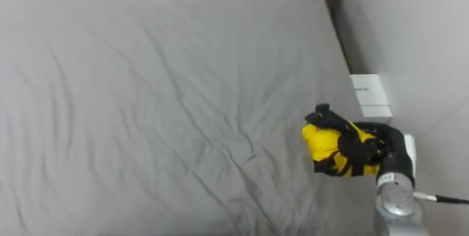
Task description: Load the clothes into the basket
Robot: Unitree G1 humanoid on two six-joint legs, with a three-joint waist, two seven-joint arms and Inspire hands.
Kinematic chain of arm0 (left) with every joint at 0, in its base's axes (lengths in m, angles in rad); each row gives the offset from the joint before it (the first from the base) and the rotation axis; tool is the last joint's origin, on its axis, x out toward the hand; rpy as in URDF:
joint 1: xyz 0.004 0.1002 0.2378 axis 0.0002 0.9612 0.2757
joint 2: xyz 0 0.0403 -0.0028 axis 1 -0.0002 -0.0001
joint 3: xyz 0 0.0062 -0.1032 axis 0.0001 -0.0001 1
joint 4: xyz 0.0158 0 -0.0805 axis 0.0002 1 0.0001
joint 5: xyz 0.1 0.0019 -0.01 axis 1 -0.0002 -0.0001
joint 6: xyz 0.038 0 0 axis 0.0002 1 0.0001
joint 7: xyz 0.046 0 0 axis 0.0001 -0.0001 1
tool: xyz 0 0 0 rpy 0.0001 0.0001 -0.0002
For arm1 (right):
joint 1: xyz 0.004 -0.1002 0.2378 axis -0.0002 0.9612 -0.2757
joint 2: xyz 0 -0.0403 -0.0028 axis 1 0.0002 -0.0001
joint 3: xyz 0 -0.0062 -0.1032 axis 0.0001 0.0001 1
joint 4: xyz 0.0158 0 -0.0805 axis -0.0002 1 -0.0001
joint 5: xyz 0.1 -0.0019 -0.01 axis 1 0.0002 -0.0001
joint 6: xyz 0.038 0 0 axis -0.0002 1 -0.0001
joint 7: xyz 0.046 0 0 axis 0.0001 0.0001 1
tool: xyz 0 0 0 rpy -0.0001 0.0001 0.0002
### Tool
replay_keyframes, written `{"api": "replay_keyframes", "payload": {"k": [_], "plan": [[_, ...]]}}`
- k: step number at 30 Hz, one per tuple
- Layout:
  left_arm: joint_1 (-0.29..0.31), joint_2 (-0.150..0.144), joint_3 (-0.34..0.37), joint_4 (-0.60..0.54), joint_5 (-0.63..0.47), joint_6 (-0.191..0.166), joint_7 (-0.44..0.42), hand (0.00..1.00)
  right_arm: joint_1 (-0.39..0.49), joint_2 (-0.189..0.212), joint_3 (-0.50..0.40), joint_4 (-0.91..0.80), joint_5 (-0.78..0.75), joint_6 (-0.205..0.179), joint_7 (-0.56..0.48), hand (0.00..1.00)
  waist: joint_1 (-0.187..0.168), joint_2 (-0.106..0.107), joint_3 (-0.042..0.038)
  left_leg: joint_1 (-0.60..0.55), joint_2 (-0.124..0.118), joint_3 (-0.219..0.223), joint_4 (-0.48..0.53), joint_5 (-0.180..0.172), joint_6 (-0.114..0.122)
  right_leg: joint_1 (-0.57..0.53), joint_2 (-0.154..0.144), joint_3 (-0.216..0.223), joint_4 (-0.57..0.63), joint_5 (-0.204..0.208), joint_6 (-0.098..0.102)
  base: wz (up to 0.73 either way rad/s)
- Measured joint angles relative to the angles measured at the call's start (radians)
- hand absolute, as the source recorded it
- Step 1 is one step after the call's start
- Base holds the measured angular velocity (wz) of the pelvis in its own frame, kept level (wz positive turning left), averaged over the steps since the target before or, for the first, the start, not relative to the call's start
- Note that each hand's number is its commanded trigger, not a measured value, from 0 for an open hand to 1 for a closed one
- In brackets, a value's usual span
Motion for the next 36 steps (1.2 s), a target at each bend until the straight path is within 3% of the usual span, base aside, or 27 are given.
{"api": "replay_keyframes", "payload": {"k": [4,10,17,20,24,27,32,34,36], "plan": [[0.009,0.001,0.025,-0.005,0.005,0.018,-0.005,0.00,0.054,0.000,-0.038,-0.039,0.003,0.000,-0.012,1.00,-0.013,0.000,0.0051,0.024,0.006,0.014,-0.001,-0.016,-0.004,-0.001,0.010,0.071,0.005,0.003,0.001,-0.49],[0.044,0.001,0.033,-0.005,0.006,0.046,0.003,0.00,0.102,0.002,-0.074,-0.028,0.001,0.000,-0.021,1.00,-0.065,0.006,0.0130,0.041,0.012,0.019,-0.001,-0.031,-0.007,-0.004,0.019,0.123,0.014,0.004,0.000,-0.25],[0.068,0.004,0.035,-0.005,0.006,0.093,0.002,0.00,0.172,0.037,-0.148,0.047,0.021,0.005,-0.025,1.00,-0.120,0.022,0.0117,0.044,0.018,0.056,-0.001,-0.034,-0.009,-0.016,0.024,0.163,0.018,0.008,0.003,-0.19],[0.070,0.004,0.031,-0.003,0.005,0.112,0.002,0.00,0.175,0.040,-0.157,0.116,0.040,0.007,-0.030,1.00,-0.140,0.037,0.0168,0.042,0.029,0.079,-0.001,-0.044,-0.012,-0.024,0.034,0.177,0.017,0.016,0.002,-0.14],[0.060,0.005,0.000,-0.002,0.003,0.114,-0.004,0.00,0.162,0.042,-0.173,0.207,0.040,0.010,-0.029,1.00,-0.148,0.069,0.0104,-0.003,0.034,0.097,0.002,-0.047,-0.010,-0.081,0.042,0.202,0.019,0.020,0.009,-0.14],[0.038,0.008,-0.024,0.004,0.003,0.131,-0.005,0.00,0.117,0.042,-0.184,0.254,0.041,0.008,-0.030,1.00,-0.170,0.088,0.0144,-0.044,0.037,0.104,0.010,-0.047,-0.009,-0.136,0.046,0.210,0.046,0.033,0.015,-0.14],[-0.046,0.006,-0.030,0.084,0.004,0.130,-0.020,0.00,0.023,0.030,-0.200,0.353,0.046,0.000,-0.046,1.00,-0.163,0.128,0.0160,-0.127,0.042,0.134,0.025,-0.038,0.005,-0.238,0.050,0.237,0.071,0.051,0.023,-0.21],[-0.080,0.007,-0.065,0.117,0.001,0.122,-0.019,0.00,-0.022,0.028,-0.197,0.411,0.044,-0.006,-0.047,1.00,-0.163,0.149,0.0183,-0.166,0.040,0.138,0.026,-0.030,0.020,-0.286,0.050,0.243,0.090,0.057,0.026,-0.07],[-0.096,0.006,-0.098,0.127,-0.019,0.117,-0.019,0.00,-0.047,0.025,-0.197,0.441,0.042,-0.006,-0.050,1.00,-0.164,0.169,0.0153,-0.195,0.038,0.139,0.027,-0.025,0.026,-0.319,0.048,0.244,0.098,0.061,0.029,0.00]]}}
